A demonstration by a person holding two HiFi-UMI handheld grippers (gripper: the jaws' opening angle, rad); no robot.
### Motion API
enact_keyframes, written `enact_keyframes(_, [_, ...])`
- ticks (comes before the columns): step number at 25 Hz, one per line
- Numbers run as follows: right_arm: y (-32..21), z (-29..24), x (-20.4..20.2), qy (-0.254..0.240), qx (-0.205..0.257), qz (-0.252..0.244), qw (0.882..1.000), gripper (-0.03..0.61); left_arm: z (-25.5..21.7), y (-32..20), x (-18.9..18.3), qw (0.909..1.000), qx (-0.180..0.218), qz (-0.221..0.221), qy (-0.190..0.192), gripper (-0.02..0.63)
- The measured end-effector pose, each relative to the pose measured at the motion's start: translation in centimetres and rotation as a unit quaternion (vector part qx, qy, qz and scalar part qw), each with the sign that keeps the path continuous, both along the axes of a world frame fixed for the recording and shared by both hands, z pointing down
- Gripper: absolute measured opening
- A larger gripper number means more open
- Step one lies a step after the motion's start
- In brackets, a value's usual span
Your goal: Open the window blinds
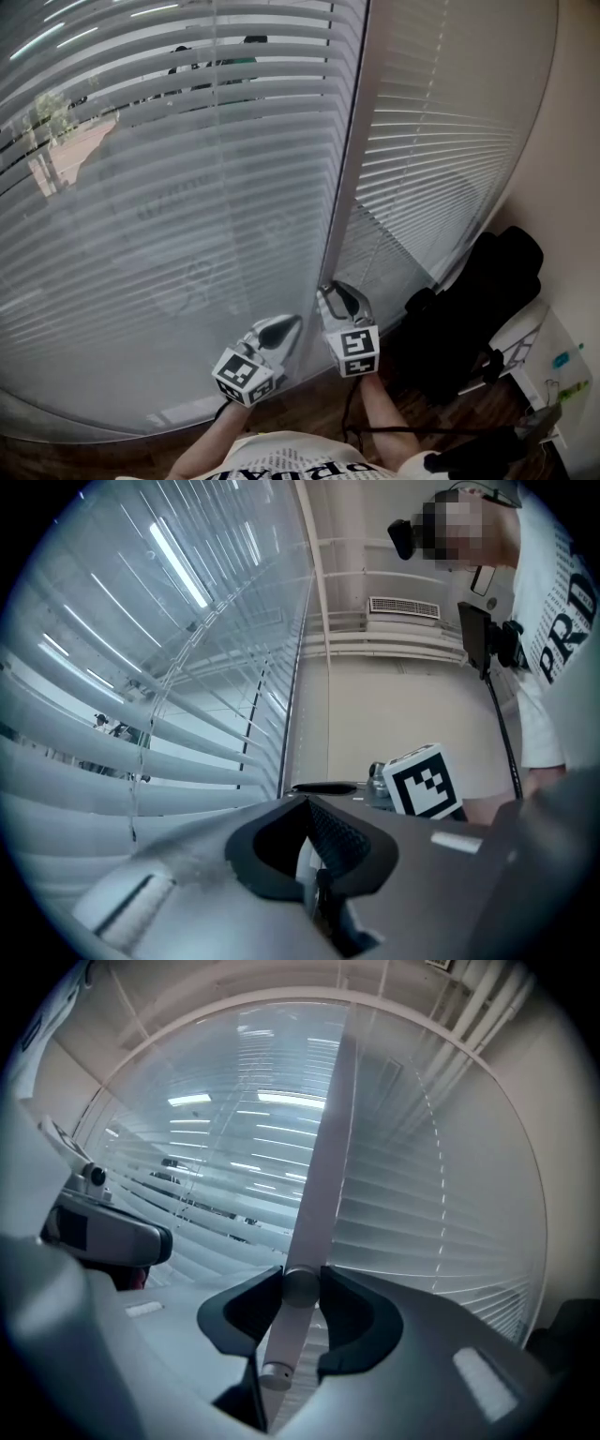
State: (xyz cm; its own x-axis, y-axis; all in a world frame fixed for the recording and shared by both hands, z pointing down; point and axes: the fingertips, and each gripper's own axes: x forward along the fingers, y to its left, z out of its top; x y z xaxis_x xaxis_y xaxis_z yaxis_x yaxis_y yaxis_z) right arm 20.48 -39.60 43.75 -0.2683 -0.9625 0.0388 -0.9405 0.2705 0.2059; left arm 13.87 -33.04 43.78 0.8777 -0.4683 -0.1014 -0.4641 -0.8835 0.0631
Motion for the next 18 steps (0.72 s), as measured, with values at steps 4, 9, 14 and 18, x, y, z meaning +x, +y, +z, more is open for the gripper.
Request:
enact_keyframes(4, [-0.05,0.23,0.35,-0.034,-0.003,0.004,0.999,0.133,0.03,-0.03,-0.05,1.0,-0.001,0.0,0.001,-0.008])
enact_keyframes(9, [-0.1,0.16,0.48,-0.074,-0.008,0.004,0.997,0.133,0.05,-0.08,-0.02,1.0,-0.001,0.002,0.001,-0.008])
enact_keyframes(14, [-0.15,0.25,0.67,-0.117,-0.016,0.003,0.993,0.133,-0.01,-0.13,-0.12,1.0,-0.001,0.003,0.002,-0.008])
enact_keyframes(18, [-0.13,0.37,0.79,-0.16,-0.024,0.002,0.987,0.133,0.04,-0.08,-0.27,1.0,-0.003,0.003,0.003,-0.008])
